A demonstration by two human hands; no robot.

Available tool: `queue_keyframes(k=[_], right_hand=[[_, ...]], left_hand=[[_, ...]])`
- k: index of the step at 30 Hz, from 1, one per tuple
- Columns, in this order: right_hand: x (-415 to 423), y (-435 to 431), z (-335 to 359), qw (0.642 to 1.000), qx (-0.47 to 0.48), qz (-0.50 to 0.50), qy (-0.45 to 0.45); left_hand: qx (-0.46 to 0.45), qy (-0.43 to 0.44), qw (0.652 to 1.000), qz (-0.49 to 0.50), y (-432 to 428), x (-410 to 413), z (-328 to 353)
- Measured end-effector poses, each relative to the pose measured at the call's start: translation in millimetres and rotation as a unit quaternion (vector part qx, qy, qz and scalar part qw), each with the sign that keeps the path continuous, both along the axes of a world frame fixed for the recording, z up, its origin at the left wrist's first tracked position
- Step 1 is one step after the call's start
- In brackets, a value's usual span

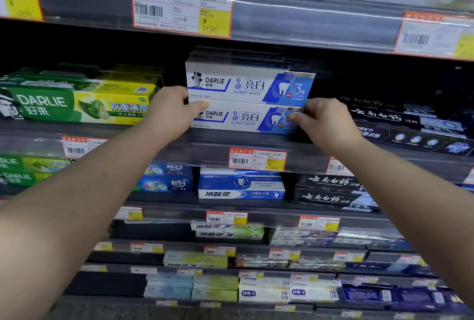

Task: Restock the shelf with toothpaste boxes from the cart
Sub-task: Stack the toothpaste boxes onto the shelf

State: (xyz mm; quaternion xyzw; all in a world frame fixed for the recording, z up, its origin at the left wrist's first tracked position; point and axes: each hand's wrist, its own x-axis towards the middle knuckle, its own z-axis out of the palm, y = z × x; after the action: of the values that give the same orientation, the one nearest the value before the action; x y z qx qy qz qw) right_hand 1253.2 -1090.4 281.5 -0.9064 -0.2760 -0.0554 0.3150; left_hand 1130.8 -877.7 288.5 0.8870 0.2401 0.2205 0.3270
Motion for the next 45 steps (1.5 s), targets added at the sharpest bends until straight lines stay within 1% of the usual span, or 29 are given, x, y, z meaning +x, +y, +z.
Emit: queue_keyframes(k=[6,10,17,20,24,28,32,35,37,41,43,45], right_hand=[[13,7,0,0.999,0.034,0.009,0.030],[19,12,-1,0.998,0.048,0.010,0.034],[23,19,-1,0.997,0.054,-0.002,0.051],[22,16,-1,0.996,0.054,0.017,0.068],[16,5,3,0.995,0.058,0.020,0.084],[-1,-8,8,0.997,0.070,0.026,0.035],[-28,-8,10,0.992,0.086,0.086,-0.038],[-54,7,9,0.985,0.062,0.148,-0.072],[-74,21,6,0.978,0.046,0.196,-0.048],[-117,57,-8,0.959,-0.004,0.283,-0.022],[-141,77,-17,0.949,-0.037,0.314,-0.015],[-165,100,-27,0.935,-0.075,0.347,-0.004]], left_hand=[[-0.003,-0.021,1.000,0.003,0,6,1],[-0.005,-0.016,1.000,0.016,3,13,2],[-0.032,-0.037,0.999,0.007,16,23,-5],[-0.038,-0.033,0.999,0.007,15,22,-6],[-0.040,-0.037,0.998,0.028,10,14,-3],[-0.026,-0.063,0.996,0.050,-3,-10,-1],[0.044,-0.072,0.994,0.068,-23,-51,-6],[0.073,-0.031,0.994,0.075,-34,-94,-15],[0.081,0.020,0.992,0.097,-31,-123,-27],[0.053,0.151,0.977,0.141,-12,-189,-55],[0.037,0.181,0.969,0.165,1,-228,-71],[0.016,0.198,0.957,0.210,17,-268,-83]])
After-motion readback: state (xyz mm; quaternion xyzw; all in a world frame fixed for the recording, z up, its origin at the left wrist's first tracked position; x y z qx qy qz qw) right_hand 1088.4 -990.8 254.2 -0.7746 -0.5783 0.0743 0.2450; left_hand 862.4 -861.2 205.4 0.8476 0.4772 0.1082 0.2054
